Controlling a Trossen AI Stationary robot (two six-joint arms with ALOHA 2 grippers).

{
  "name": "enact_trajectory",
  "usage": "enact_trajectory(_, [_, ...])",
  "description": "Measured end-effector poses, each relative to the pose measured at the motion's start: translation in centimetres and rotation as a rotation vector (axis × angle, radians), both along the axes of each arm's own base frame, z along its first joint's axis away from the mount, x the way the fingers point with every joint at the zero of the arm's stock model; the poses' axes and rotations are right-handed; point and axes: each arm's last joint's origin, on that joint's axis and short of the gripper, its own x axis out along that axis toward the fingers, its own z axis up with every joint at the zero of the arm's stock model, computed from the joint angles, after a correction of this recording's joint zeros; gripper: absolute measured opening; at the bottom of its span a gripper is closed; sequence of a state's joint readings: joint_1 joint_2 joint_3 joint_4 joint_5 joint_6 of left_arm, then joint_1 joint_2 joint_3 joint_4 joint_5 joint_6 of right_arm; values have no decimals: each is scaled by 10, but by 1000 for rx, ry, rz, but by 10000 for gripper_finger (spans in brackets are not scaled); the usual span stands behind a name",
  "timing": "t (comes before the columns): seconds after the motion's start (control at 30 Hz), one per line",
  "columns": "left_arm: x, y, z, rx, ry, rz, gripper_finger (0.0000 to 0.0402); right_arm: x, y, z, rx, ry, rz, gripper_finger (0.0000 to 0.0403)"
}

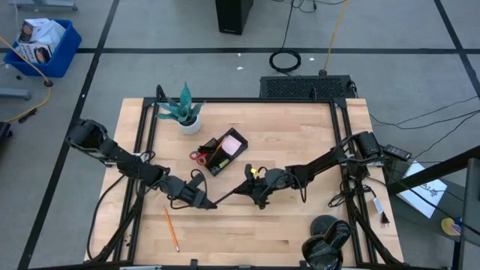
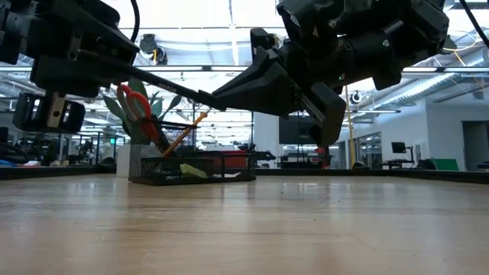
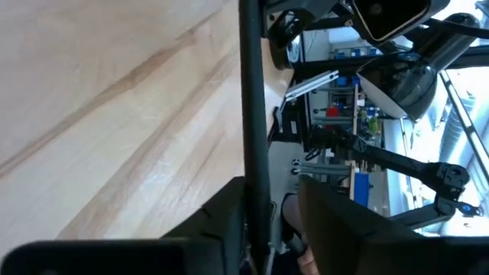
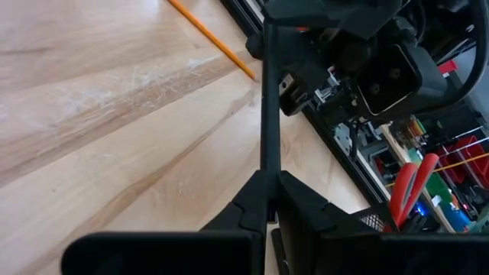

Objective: Pick and place office supplies into organizer
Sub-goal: Put the black pen into the black desk organizer

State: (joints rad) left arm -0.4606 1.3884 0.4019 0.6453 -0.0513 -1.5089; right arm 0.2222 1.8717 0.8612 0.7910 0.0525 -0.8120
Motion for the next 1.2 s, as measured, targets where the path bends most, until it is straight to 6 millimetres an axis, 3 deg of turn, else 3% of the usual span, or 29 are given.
enact_trajectory(0.37, [0,-1,0,13,-2,-8,37,0,0,1,1,-8,-1,13])
enact_trajectory(0.57, [0,-1,0,84,-36,-33,27,1,2,8,26,-80,-7,28])
enact_trajectory(0.77, [1,1,2,214,-104,-27,36,-7,8,49,82,-224,-39,75])
enact_trajectory(1.03, [2,3,2,417,-174,-18,25,-29,10,109,479,-306,83,133])
enact_trajectory(1.2, [3,4,8,554,-264,8,36,-35,9,121,637,-291,130,155])
